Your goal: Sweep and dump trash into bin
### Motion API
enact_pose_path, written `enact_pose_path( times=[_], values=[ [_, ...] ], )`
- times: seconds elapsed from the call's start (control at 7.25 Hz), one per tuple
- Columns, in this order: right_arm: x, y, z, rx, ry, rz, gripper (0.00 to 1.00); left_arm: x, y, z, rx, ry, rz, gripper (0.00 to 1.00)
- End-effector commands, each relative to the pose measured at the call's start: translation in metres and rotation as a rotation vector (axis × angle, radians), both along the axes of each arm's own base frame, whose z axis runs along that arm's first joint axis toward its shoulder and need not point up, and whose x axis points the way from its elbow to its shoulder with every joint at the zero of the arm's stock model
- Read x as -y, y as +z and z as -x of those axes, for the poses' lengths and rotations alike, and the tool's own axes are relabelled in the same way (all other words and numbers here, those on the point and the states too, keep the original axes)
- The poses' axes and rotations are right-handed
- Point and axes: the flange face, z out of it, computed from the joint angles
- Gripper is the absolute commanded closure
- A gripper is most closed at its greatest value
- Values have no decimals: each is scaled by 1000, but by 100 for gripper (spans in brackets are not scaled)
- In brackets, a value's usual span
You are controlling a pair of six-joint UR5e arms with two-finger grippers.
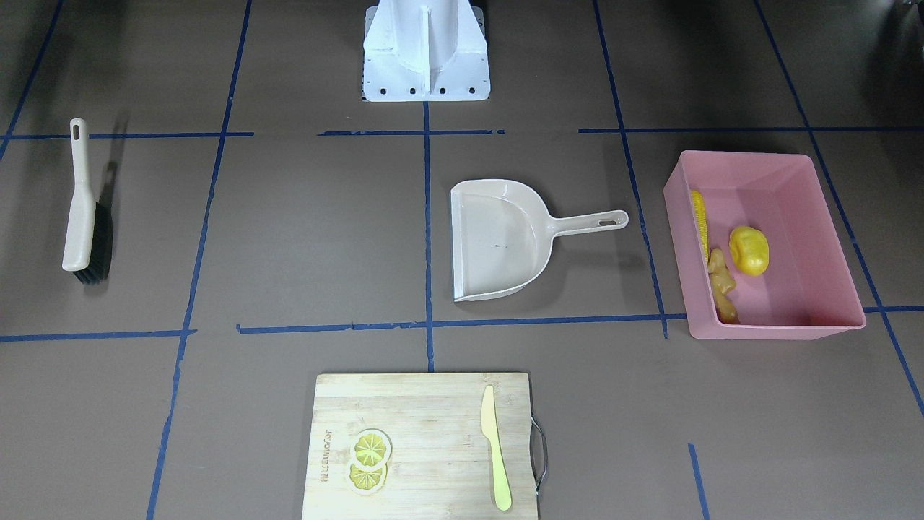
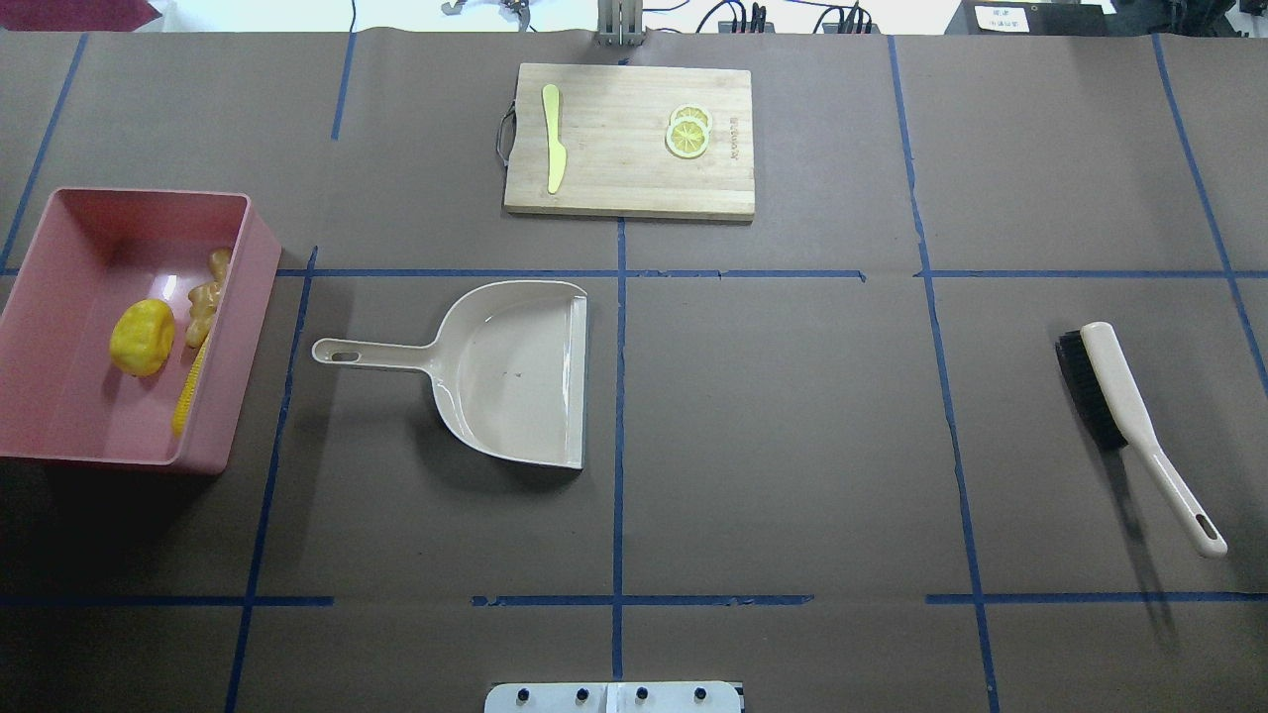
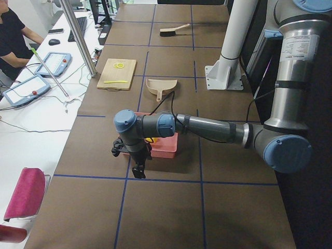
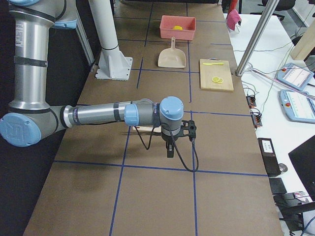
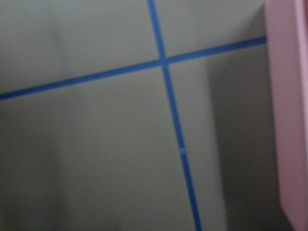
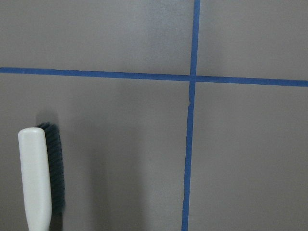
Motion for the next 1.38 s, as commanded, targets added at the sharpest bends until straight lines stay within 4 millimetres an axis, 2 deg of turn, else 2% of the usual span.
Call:
enact_pose_path(
  times=[0.0, 0.28, 0.41, 0.55, 0.97, 1.1, 1.24],
  values=[
    [3, -7, 0, 0, 27, 9, 0, 0, -1, 1, -38, -130, 74, 0],
    [4, -8, 0, 4, 30, 12, 0, 17, -24, -3, -102, -197, 100, 0],
    [6, -10, 0, 6, 32, 10, 0, 15, -24, -9, -194, -205, 134, 0],
    [6, -8, 0, 5, 32, 13, 0, 15, -21, -2, -195, -225, 152, 0],
    [6, -8, 0, 6, 33, 14, 0, 4, 23, 39, -154, -300, 210, 0],
    [6, -7, 0, 5, 35, 17, 0, 4, 27, 44, -97, -295, 198, 0],
    [4, -3, 0, 5, 35, 25, 0, 7, 22, 45, -81, -278, 144, 0]
  ],
)
